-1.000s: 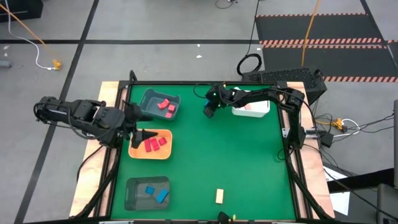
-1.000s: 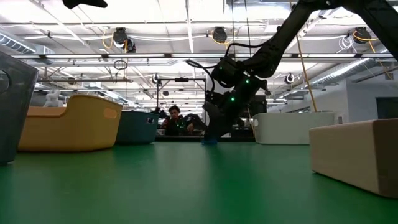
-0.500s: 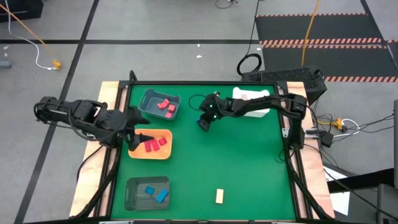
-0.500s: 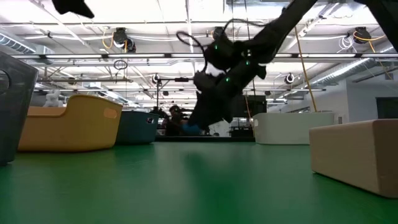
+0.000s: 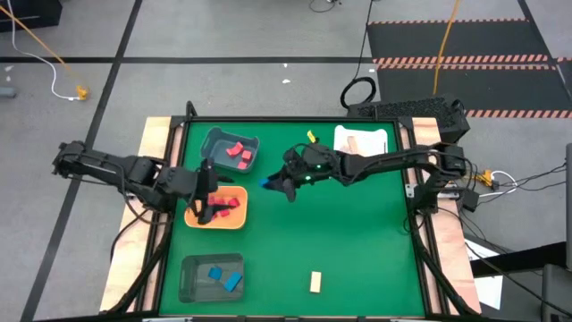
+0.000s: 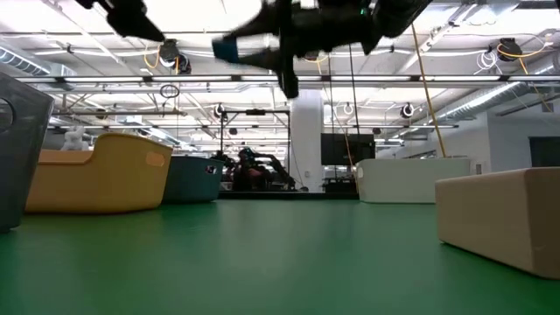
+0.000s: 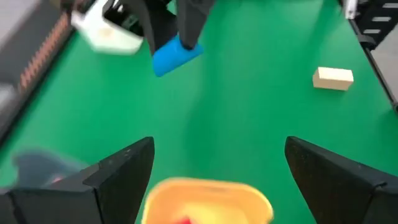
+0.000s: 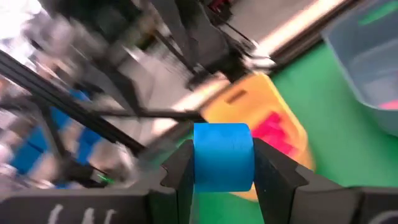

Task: Sort & place blocks by color
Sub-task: Put the blue block into the black bin

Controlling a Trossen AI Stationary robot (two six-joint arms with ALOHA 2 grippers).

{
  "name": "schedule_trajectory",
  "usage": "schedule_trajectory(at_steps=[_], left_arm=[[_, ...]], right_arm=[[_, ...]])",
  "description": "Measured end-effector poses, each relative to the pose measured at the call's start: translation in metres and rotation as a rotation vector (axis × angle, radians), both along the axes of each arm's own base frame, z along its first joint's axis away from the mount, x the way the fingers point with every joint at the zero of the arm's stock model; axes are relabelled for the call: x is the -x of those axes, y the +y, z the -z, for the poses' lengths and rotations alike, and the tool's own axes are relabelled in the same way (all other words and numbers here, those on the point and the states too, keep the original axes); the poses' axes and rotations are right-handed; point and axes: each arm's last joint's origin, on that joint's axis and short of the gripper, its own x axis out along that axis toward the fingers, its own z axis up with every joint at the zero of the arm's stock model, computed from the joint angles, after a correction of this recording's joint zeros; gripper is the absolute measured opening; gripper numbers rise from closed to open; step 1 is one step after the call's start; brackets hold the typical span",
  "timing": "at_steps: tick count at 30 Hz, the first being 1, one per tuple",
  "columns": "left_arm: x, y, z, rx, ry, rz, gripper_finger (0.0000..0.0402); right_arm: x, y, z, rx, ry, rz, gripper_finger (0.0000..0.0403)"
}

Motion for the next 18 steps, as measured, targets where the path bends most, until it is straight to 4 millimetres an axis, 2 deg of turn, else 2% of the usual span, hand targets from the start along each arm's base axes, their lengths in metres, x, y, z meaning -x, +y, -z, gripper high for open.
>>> schedule_trajectory(at_steps=[5,9,13,18], left_arm=[[-0.008,-0.001,-0.001,-0.199,-0.107,0.111,0.036],[-0.018,0.002,-0.005,-0.338,-0.156,0.059,0.036],[-0.033,0.005,-0.006,-0.287,-0.222,0.004,0.036],[-0.049,0.001,-0.001,-0.272,-0.236,0.038,0.036]], right_arm=[[0.004,0.015,-0.02,-0.154,-0.075,-0.005,0.0112],[0.003,0.024,-0.028,-0.287,-0.12,-0.013,0.0112],[0.003,0.027,-0.029,-0.368,-0.117,-0.007,0.0118],[0.003,0.026,-0.03,-0.385,-0.127,-0.005,0.0123]])
